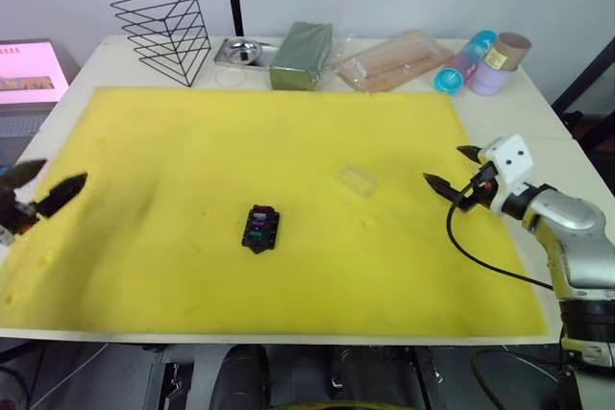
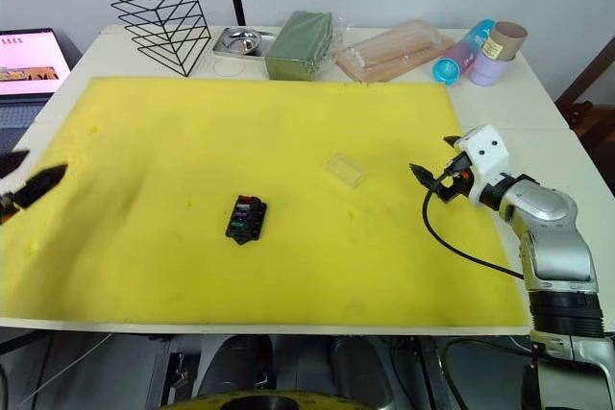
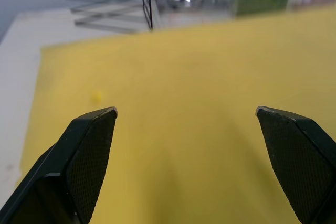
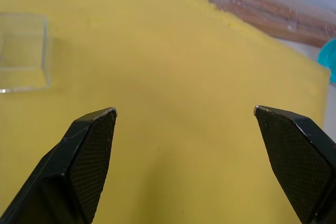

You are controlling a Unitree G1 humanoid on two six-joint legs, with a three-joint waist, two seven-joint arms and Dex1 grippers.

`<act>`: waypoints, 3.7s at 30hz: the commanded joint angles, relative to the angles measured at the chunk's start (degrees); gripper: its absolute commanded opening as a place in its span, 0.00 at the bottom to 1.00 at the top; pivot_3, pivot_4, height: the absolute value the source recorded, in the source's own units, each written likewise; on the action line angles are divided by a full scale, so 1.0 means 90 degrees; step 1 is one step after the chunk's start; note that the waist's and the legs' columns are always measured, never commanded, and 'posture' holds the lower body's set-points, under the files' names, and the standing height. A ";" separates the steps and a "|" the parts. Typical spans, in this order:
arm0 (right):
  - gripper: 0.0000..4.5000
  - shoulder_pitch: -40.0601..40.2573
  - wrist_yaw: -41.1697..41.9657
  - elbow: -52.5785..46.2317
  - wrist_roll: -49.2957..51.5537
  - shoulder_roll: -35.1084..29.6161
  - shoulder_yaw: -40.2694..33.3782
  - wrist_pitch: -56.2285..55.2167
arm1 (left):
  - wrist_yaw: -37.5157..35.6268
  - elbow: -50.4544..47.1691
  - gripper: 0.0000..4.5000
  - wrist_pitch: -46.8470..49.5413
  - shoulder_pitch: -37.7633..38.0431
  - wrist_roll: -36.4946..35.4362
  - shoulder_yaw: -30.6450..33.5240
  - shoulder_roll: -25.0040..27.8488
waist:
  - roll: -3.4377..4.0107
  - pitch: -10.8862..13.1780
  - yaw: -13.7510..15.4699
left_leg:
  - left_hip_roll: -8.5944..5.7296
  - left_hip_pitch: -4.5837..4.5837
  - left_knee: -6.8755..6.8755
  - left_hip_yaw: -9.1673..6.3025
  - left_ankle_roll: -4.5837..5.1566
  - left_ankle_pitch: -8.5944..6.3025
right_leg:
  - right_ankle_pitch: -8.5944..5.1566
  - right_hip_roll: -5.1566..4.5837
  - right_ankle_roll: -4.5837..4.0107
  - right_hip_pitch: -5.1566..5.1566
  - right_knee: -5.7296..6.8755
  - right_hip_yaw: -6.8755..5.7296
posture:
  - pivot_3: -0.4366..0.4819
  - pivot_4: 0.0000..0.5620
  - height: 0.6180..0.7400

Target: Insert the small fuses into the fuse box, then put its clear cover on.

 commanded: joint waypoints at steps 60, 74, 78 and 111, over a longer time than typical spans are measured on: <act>0.40 -0.1356 0.0579 -0.1053 0.0243 0.0949 0.1787 0.1579 | 0.0944 -0.6562 1.00 0.1697 0.1901 -0.1783 -0.0797 -0.0526 | 0.0030 -0.0001 -0.0057 | -0.0003 0.0007 0.0000 -0.0001 -0.0005 0.0002 | 0.0003 0.0006 0.0006 0.0001 -0.0001 0.0018 | 0.48 0.27 1.00; 0.40 -0.1700 0.0583 -0.1411 0.0421 0.0879 0.1817 0.1860 | 0.2143 -0.5549 1.00 -0.0436 0.3004 0.1854 -0.3602 -0.2792 | 0.0023 -0.0006 0.0101 | -0.0012 0.0012 0.0019 -0.0009 -0.0004 0.0002 | 0.0003 0.0003 0.0004 0.0022 -0.0005 0.0015 | 0.48 0.27 1.00; 0.40 -0.1686 0.0566 -0.1405 0.0415 0.0835 0.1760 0.1833 | 0.2725 -0.5413 1.00 -0.0379 0.2881 0.2206 -0.4007 -0.3265 | 0.0023 -0.0007 0.0110 | -0.0011 0.0012 0.0019 -0.0009 -0.0003 0.0002 | 0.0004 0.0003 0.0006 0.0022 -0.0004 0.0016 | 0.48 0.27 1.00; 0.40 -0.1804 0.0671 -0.2017 0.0763 0.0189 0.1672 0.2672 | 0.5738 -0.4740 1.00 -0.0052 0.3020 0.4488 -0.6048 -0.5645 | 0.0057 -0.0027 0.0159 | -0.0014 0.0008 0.0060 -0.0037 0.0037 -0.0021 | 0.0007 0.0000 0.0013 0.0039 -0.0003 0.0015 | 0.48 0.27 1.00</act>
